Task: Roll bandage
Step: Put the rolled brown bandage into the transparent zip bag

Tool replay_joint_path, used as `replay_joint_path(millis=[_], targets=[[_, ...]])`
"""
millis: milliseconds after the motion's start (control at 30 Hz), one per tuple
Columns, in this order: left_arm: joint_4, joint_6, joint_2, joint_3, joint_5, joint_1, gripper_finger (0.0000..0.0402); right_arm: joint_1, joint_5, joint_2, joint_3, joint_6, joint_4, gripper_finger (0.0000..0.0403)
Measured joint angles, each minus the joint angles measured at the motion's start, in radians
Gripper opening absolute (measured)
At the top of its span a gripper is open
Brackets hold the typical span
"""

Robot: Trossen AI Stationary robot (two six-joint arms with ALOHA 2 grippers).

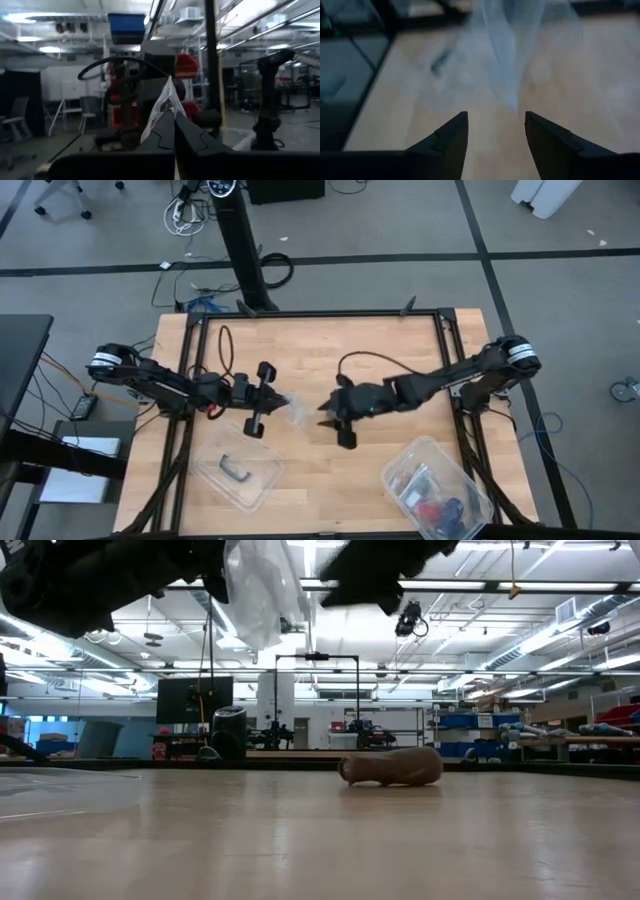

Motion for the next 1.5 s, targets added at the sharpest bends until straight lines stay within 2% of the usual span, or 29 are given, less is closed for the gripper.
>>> replay_joint_path(millis=[133, 233, 300, 433, 533, 633, 733, 800, 900, 1033, 1233, 1500], targets=[[0.017, 0.000, 0.000, 0.000, 0.023, 0.000, 0.0000, 0.033, 0.141, 0.024, -0.028, -0.016, 0.142, 0.0189], [0.023, 0.002, 0.000, 0.001, 0.025, 0.000, 0.0000, 0.032, 0.192, 0.027, -0.028, -0.011, 0.165, 0.0190], [0.026, 0.010, 0.000, 0.002, 0.024, 0.000, 0.0000, 0.026, 0.178, 0.037, -0.031, -0.006, 0.162, 0.0190], [0.032, 0.016, 0.001, 0.004, 0.023, 0.000, 0.0000, 0.018, 0.086, 0.069, -0.031, -0.006, 0.221, 0.0189], [0.036, 0.019, 0.000, 0.008, 0.024, 0.000, 0.0000, 0.015, 0.100, 0.079, -0.029, -0.006, 0.246, 0.0185], [0.037, 0.019, 0.000, 0.011, 0.023, 0.000, 0.0000, 0.016, 0.142, 0.081, -0.032, -0.029, 0.235, 0.0140], [0.037, 0.019, -0.003, 0.011, 0.023, 0.000, 0.0000, 0.027, 0.145, 0.079, -0.031, -0.062, 0.233, 0.0042], [0.036, 0.019, -0.004, 0.011, 0.023, 0.000, 0.0000, 0.033, 0.140, 0.079, -0.031, -0.079, 0.218, 0.0021], [0.027, 0.012, -0.004, 0.010, 0.023, 0.000, 0.0000, 0.036, 0.143, 0.053, -0.031, -0.071, 0.158, 0.0020], [-0.060, -0.014, -0.004, 0.010, 0.025, 0.000, 0.0000, 0.052, 0.185, -0.021, -0.031, -0.057, 0.059, 0.0020], [-0.155, -0.067, -0.004, 0.009, 0.047, -0.001, 0.0000, 0.059, 0.185, -0.144, -0.029, -0.038, -0.073, 0.0020], [-0.275, -0.128, -0.003, 0.013, 0.113, -0.001, 0.0000, 0.051, 0.158, -0.201, -0.029, -0.039, -0.192, 0.0020]])
